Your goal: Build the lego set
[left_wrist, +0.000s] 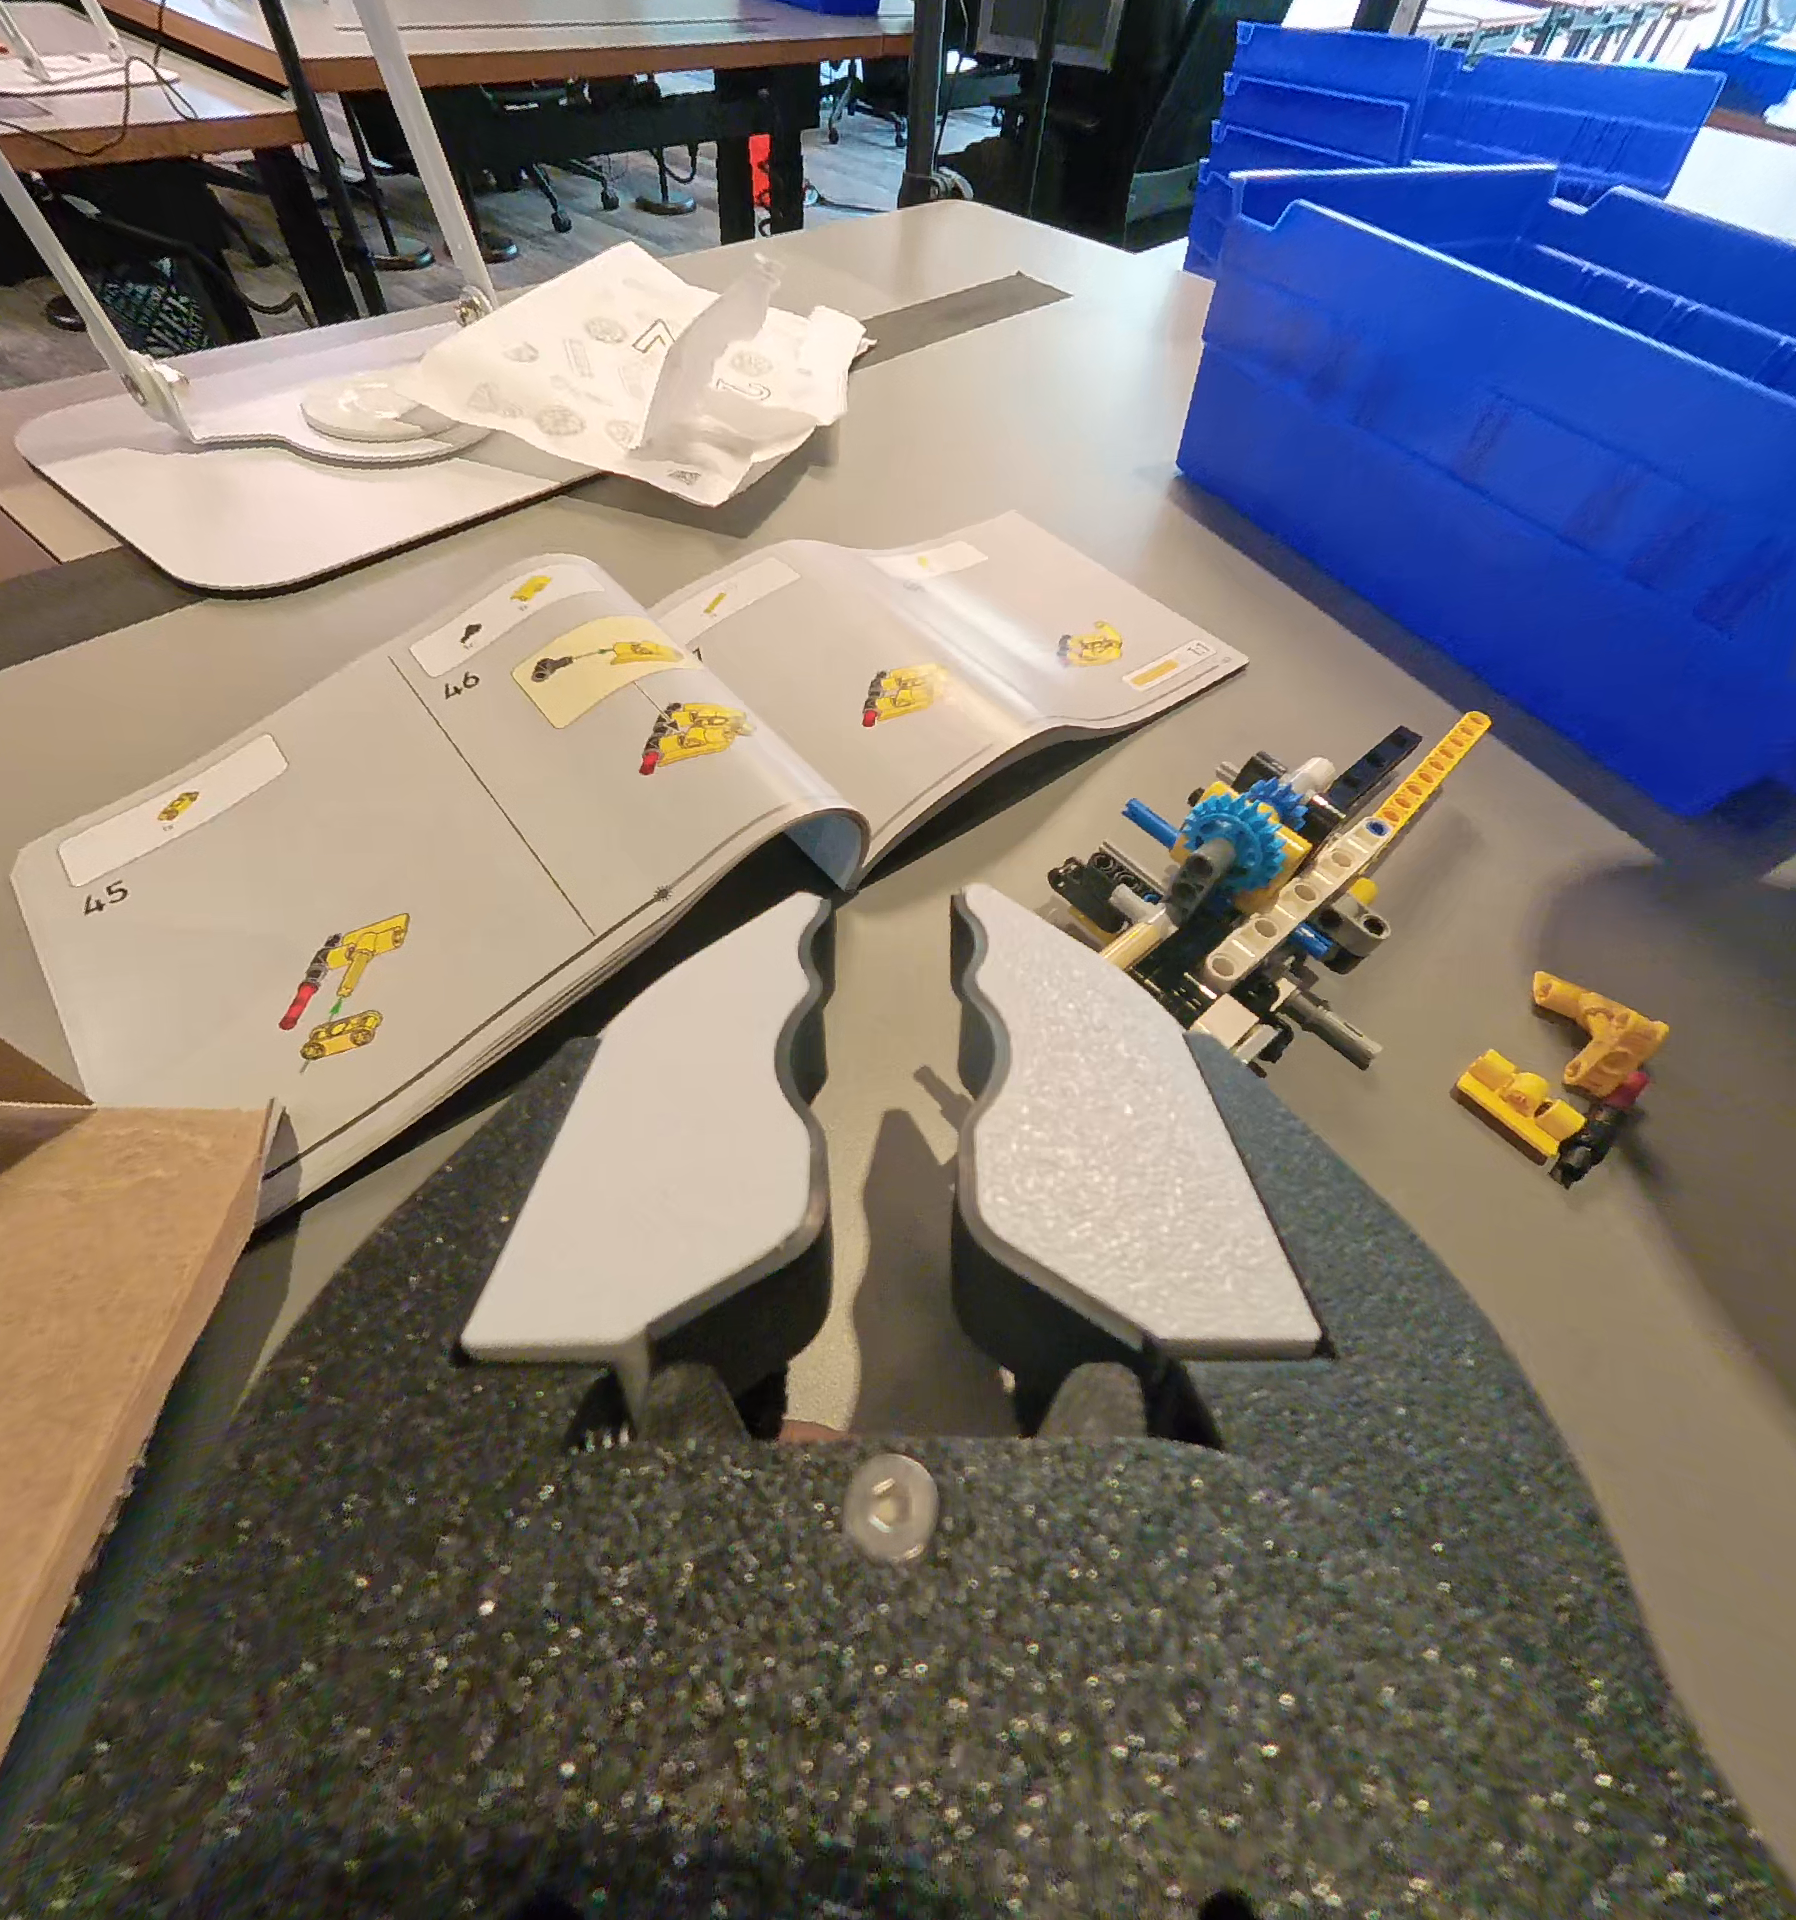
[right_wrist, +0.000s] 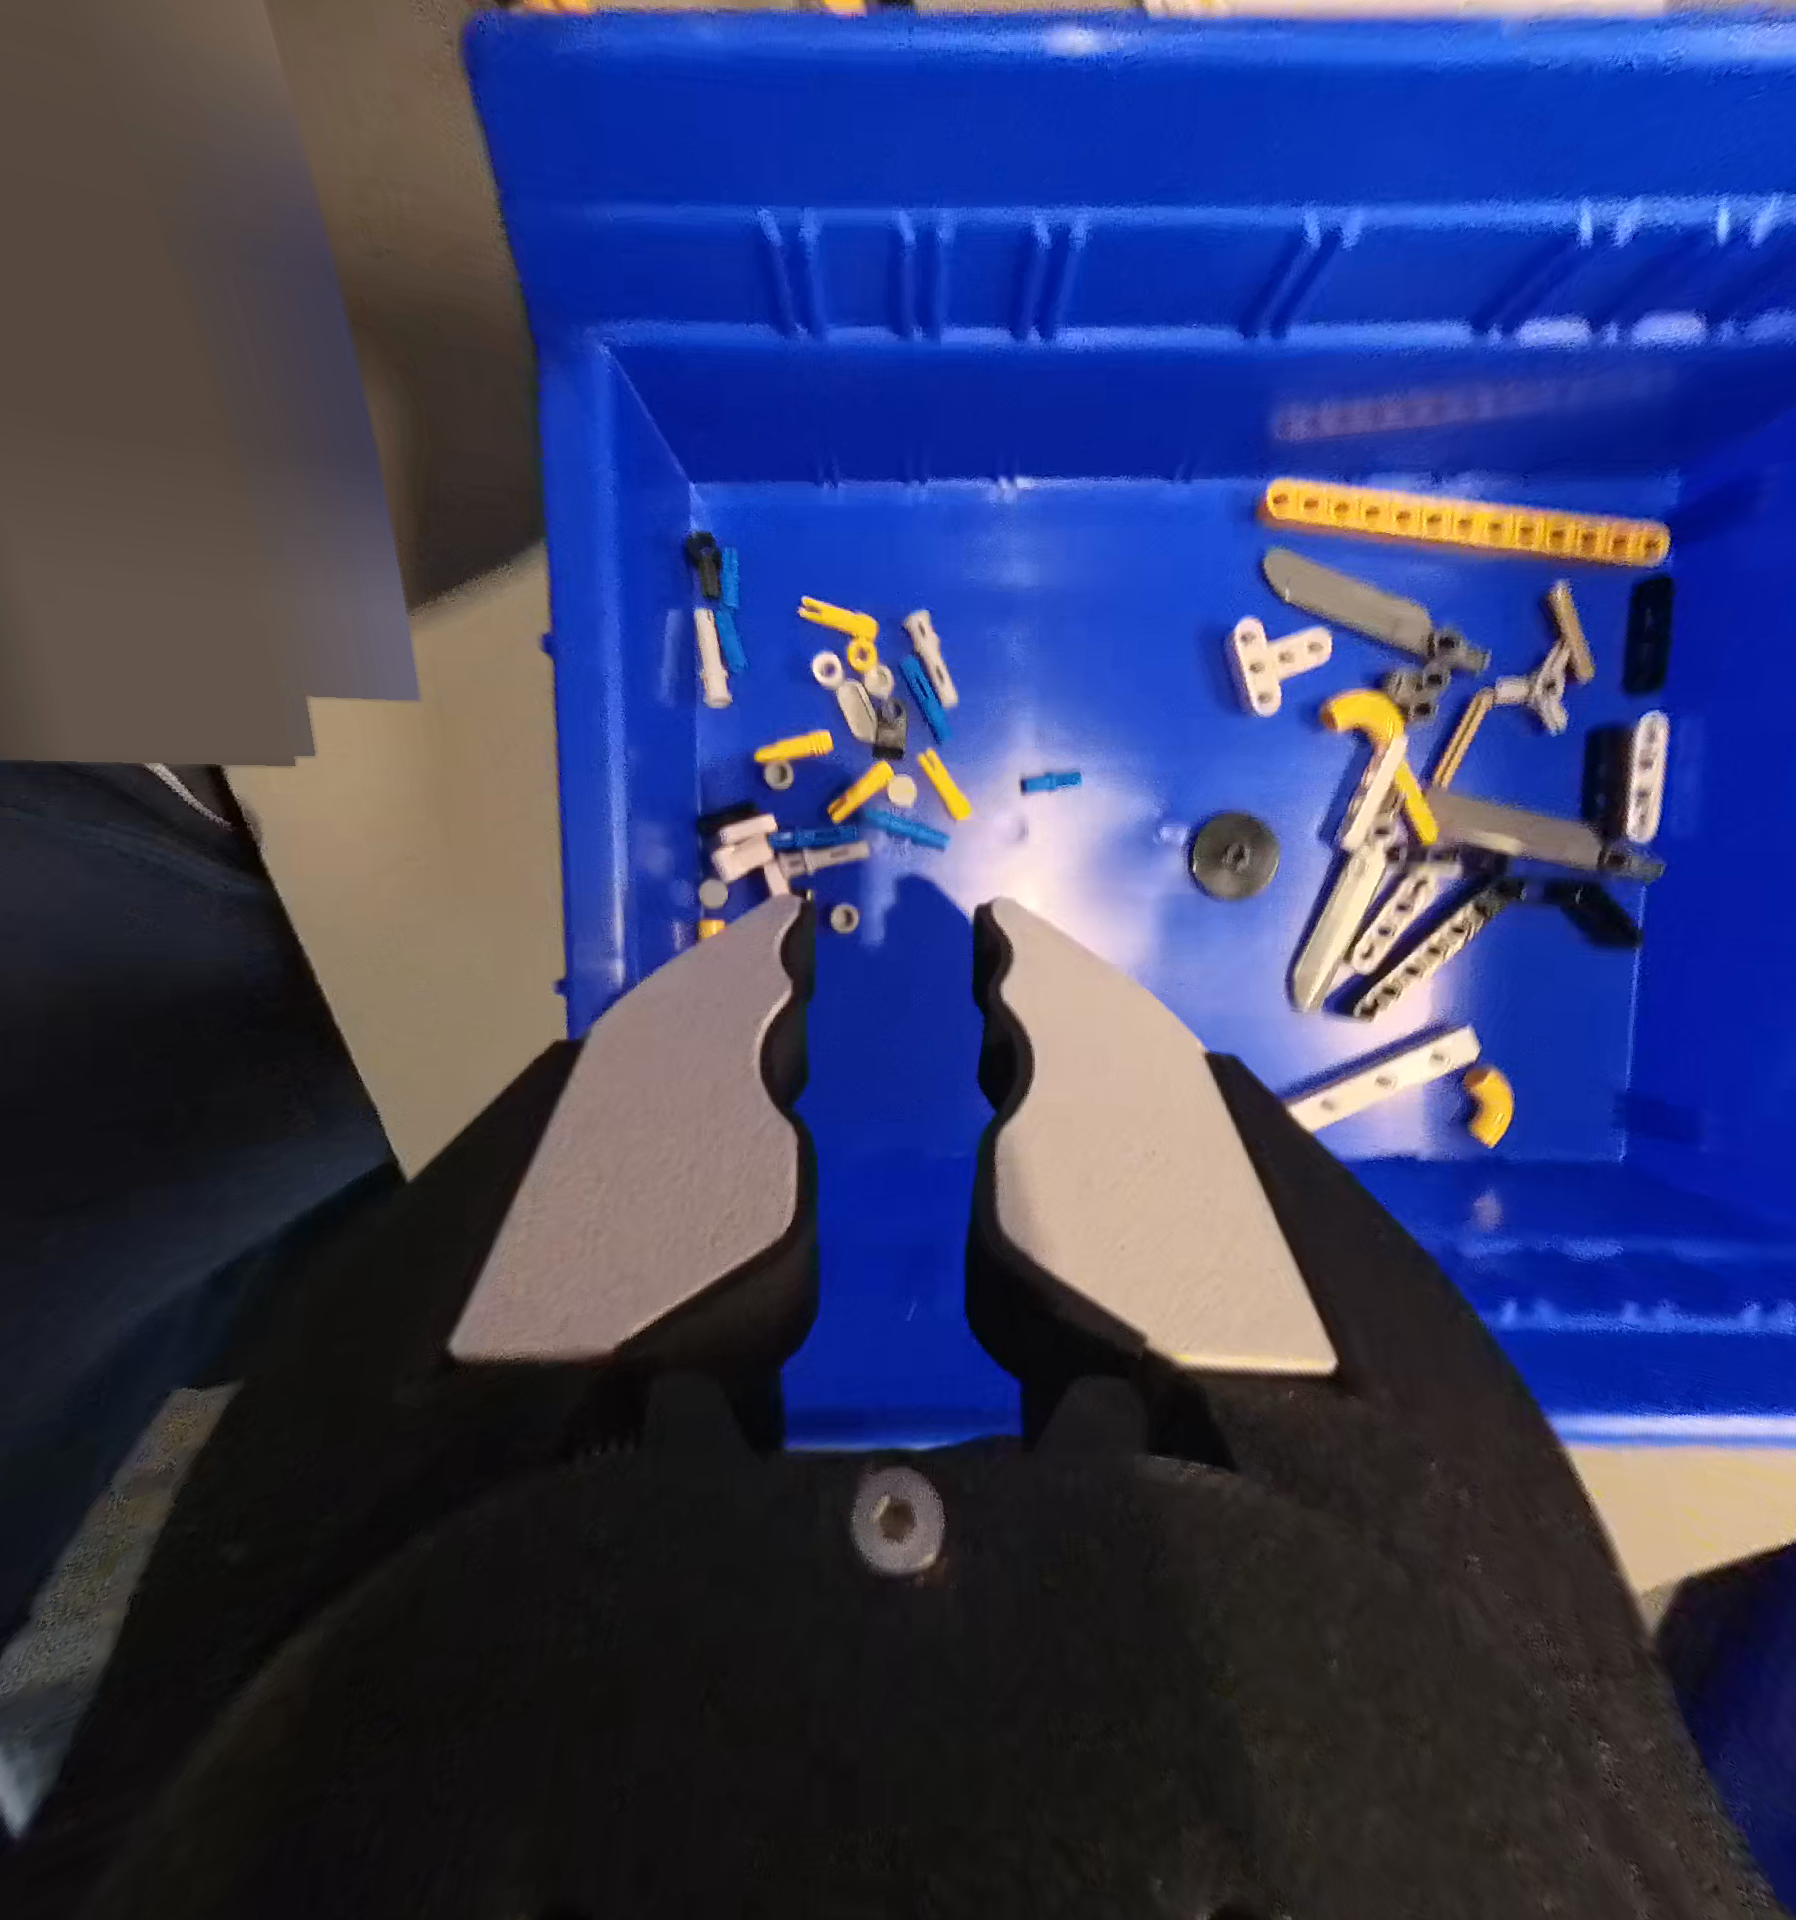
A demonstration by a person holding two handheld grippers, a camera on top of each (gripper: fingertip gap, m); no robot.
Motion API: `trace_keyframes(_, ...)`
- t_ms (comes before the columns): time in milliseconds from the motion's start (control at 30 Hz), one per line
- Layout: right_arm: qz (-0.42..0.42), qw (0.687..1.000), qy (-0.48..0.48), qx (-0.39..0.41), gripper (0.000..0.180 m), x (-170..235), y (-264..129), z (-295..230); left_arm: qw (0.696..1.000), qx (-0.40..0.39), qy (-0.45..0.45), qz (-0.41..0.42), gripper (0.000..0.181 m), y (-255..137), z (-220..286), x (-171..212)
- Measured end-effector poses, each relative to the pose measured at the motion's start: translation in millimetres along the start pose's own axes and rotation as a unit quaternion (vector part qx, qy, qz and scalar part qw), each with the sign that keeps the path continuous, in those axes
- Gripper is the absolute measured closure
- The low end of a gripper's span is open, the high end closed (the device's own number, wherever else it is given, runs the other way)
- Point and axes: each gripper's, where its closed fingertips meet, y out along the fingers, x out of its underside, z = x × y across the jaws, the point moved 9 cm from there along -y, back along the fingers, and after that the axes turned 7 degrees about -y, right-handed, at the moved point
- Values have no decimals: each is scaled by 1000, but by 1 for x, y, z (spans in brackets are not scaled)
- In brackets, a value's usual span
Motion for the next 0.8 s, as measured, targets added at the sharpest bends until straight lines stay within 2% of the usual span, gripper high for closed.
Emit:
trace_keyframes(100, 13, 996, -79, -28, 157, -19, 7, 5, 1000, -2, 2, -1, 160, 0, 0, 0)
trace_keyframes(200, 39, 981, -161, -95, 161, -41, 27, 12, 1000, -4, 9, -3, 160, 0, 2, 0)
trace_keyframes(333, 30, 958, -196, -208, 164, -60, 66, 14, 1000, -5, 13, -3, 160, 0, 3, 1)
trace_keyframes(467, 34, 941, -209, -266, 166, -66, 92, 9, 1000, -2, 10, 0, 160, -1, 2, 1)
trace_keyframes(800, 46, 934, -217, -279, 173, -57, 118, 3, 1000, 6, 3, -4, 160, 0, 2, 1)
